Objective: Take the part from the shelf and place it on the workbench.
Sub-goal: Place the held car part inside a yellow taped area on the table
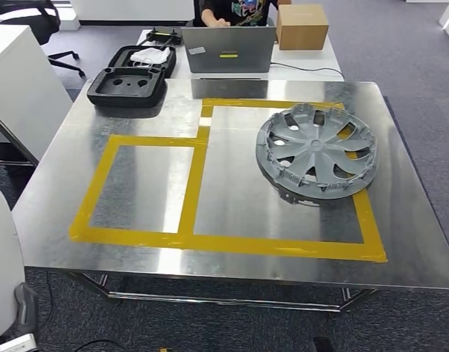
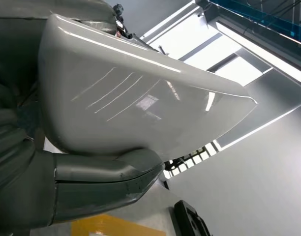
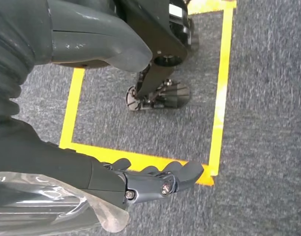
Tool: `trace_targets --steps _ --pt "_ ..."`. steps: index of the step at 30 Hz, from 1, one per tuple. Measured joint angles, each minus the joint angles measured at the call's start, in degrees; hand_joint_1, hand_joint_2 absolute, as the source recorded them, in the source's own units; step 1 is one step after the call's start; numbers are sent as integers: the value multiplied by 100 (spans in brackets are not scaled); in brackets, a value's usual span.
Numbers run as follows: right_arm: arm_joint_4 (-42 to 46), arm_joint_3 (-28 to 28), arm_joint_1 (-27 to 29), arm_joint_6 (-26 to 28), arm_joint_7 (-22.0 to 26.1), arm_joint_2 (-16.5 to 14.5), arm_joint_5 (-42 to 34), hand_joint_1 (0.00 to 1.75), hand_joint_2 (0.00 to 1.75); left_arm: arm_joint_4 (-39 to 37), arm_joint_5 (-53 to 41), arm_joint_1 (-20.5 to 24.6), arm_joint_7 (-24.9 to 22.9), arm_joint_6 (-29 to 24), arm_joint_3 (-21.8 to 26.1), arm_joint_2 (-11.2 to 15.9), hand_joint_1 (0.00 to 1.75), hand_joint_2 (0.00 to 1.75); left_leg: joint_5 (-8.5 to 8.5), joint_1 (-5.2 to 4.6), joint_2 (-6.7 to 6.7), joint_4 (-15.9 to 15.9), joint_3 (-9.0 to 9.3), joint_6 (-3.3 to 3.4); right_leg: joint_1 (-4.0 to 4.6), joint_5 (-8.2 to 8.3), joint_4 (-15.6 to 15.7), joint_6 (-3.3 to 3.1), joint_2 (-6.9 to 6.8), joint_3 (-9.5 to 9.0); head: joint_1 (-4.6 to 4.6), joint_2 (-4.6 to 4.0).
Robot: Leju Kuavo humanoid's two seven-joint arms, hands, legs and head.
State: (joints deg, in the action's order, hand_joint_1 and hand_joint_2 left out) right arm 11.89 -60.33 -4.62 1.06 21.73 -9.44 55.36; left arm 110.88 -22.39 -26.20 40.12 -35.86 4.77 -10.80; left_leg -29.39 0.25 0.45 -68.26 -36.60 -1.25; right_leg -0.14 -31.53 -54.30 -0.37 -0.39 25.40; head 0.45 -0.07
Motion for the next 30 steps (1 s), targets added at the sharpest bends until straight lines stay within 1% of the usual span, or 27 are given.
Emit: trace_targets --steps 1,2,3,4,6,8,9,13,16,20,23,27,30 --pt "-1 0 -2 -7 0 -1 7 0 175 -68 10 42 -1 21 38 34 175 175 147 -5 -14 405 233 39 2 -7 -12 12 9 -2 3 0" --pt "-2 0 -6 -12 1 -2 19 0 175 -127 1 80 -1 54 75 58 175 175 249 -16 -24 730 404 76 6 -13 -21 35 19 8 4 0" --pt "-3 0 -10 -20 6 -3 44 0 175 -205 -30 126 0 136 128 76 175 175 287 -31 -33 937 504 112 5 -18 -29 66 24 24 5 0" --pt "-4 1 -14 -33 15 -4 77 0 175 -303 -76 191 1 266 203 90 175 175 265 -44 -37 1022 534 139 4 -21 -35 95 26 54 3 0" --pt "-3 2 -28 -80 33 -1 156 0 175 -600 -210 435 -9 669 477 122 175 175 243 -52 -35 1105 521 136 6 -24 -59 108 21 69 7 0" --pt "-2 9 -43 -131 32 4 235 0 175 -999 -384 765 -64 1066 837 200 175 175 221 -52 -37 1143 512 121 8 -26 -75 93 14 96 16 0" --pt "-2 15 -51 -154 16 6 275 0 175 -1224 -487 936 -113 1224 1017 263 175 175 220 -58 -38 1143 508 125 3 -24 -72 101 13 105 16 0" --pt "-2 63 -89 -213 -116 21 455 0 175 -2197 -1037 1636 -364 1575 1555 655 175 175 219 -77 -33 1142 509 157 -16 -6 -59 133 18 158 17 0" --pt "-2 146 -123 -250 -201 53 576 0 175 -2901 -1530 2094 -625 1646 1663 1002 175 175 231 -83 -33 1141 508 182 -22 8 -57 159 16 162 15 0" --pt "-2 210 -149 -274 -256 95 649 0 175 -3566 -1978 2565 -954 1626 1604 1314 175 175 241 -82 -32 1137 509 192 -22 19 -58 175 17 163 15 0" --pt "-2 280 -196 -316 -281 109 727 0 175 -4049 -2527 2983 -1326 1587 1414 1518 175 175 248 -78 -31 1132 508 195 -21 23 -61 178 16 168 14 0" --pt "-2 380 -309 -373 -342 111 831 0 175 -4806 -3495 3803 -1918 1554 850 1732 175 175 260 -75 -38 1130 506 189 -20 26 -69 179 6 170 13 0" --pt "-2 447 -382 -399 -399 111 881 0 175 -5365 -4086 4494 -2300 1573 304 1792 175 175 266 -75 -37 1130 504 188 -19 33 -74 178 10 166 14 0"
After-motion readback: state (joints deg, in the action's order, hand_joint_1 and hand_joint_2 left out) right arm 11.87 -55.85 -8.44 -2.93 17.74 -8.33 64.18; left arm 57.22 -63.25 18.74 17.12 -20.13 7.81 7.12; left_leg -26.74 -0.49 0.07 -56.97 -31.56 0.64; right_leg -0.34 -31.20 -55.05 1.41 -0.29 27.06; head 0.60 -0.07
